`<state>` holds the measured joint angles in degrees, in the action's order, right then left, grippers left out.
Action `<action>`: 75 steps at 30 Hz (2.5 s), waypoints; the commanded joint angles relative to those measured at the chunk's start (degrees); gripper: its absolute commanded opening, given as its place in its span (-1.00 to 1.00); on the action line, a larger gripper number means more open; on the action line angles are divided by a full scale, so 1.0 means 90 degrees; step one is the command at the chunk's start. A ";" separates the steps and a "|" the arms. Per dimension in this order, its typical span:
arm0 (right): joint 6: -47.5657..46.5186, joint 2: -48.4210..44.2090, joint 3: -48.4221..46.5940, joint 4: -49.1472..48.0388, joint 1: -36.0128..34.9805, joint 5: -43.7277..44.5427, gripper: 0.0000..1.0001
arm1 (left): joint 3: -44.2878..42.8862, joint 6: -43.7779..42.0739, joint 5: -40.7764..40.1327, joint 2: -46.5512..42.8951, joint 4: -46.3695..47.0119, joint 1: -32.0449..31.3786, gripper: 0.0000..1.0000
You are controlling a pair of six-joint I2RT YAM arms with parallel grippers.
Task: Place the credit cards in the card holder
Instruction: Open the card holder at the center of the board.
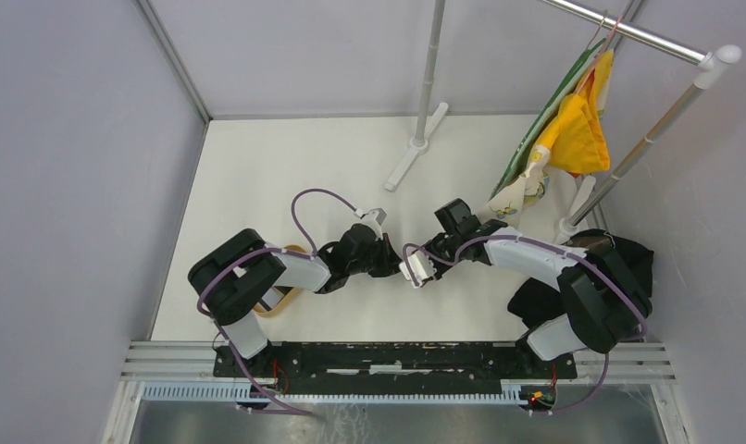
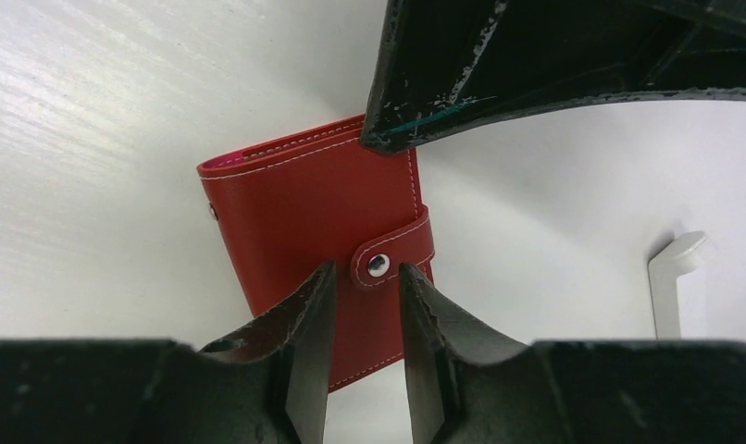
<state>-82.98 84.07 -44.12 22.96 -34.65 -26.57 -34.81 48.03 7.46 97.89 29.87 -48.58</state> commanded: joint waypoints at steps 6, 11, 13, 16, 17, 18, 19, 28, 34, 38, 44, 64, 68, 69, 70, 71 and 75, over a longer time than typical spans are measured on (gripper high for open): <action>0.0459 0.0238 0.0018 -0.0659 -0.0147 0.0354 -0.41 | 0.0039 -0.0435 0.0179 0.0224 -0.0300 -0.0068 -0.96; 0.0602 0.0146 0.0120 -0.1025 -0.0182 0.0610 -0.91 | 0.0037 -0.0538 0.0316 0.0282 -0.0274 -0.0091 -0.96; 0.0669 0.0046 0.0218 -0.1226 -0.0177 0.0670 -1.00 | 0.0027 -0.0592 0.0374 0.0330 -0.0281 -0.0100 -0.96; 0.0815 -0.0137 0.0371 -0.1607 -0.0185 0.0780 -1.00 | -0.0015 -0.0688 0.0513 0.0439 -0.0274 -0.0099 -0.96; 0.0897 -0.0194 0.0412 -0.1748 -0.0184 0.0812 -1.00 | -0.0032 -0.0718 0.0565 0.0483 -0.0274 -0.0110 -0.96; 0.0964 -0.0242 0.0460 -0.1860 -0.0184 0.0824 -1.00 | -0.0045 -0.0747 0.0625 0.0534 -0.0278 -0.0102 -0.96; 0.1068 -0.0297 0.0510 -0.1999 -0.0188 0.0852 -1.00 | -0.0064 -0.0769 0.0679 0.0583 -0.0288 -0.0109 -0.96; 0.2299 -0.0692 0.0995 -0.3624 -0.0354 0.1526 -1.00 | -0.0054 -0.0902 0.0733 0.0797 -0.0324 -0.0129 -0.96; 0.2529 -0.0798 0.1098 -0.3987 -0.0474 0.1782 -1.00 | -0.0067 -0.0971 0.0668 0.0847 -0.0468 -0.0125 -0.96; 0.2614 -0.0840 0.1114 -0.4103 -0.0514 0.1873 -1.00 | -0.0121 -0.1008 0.0621 0.0830 -0.0623 -0.0123 -0.96; 0.2796 -0.0727 0.0818 -0.3588 -0.0414 0.1332 -1.00 | -0.0325 -0.1565 0.0419 0.0408 -0.1152 -0.0073 -0.96; 0.4736 -0.0475 -0.0963 -0.0409 0.0881 -0.0789 -1.00 | -0.0790 -0.2167 -0.0228 -0.1778 -0.2755 0.0773 0.03; 0.5118 -0.1005 -0.0583 -0.0580 0.0881 -0.0805 -1.00 | 0.0051 -0.1429 0.0562 -0.2331 -0.1642 0.0767 0.06; 0.5247 -0.1146 -0.0532 -0.0670 0.0876 -0.0786 -1.00 | 0.0167 -0.1245 0.0696 -0.2407 -0.1373 0.0768 0.07; 0.5337 -0.1247 -0.0509 -0.0701 0.0882 -0.0839 -1.00 | 0.0388 -0.1087 0.0796 -0.2468 -0.1124 0.0764 0.07; 0.5320 -0.1358 -0.0499 -0.0698 0.0876 -0.0973 -1.00 | 0.0529 -0.0971 0.0853 -0.2522 -0.0891 0.0758 0.08; 0.5384 -0.1725 -0.0400 -0.0931 0.0878 -0.1164 -1.00 | 0.0786 -0.0821 0.0832 -0.2678 -0.0546 0.0750 0.09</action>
<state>-37.30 72.71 -48.16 18.57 -26.61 -33.52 -29.36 35.75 12.23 75.70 16.53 -41.60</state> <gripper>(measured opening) 0.004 0.540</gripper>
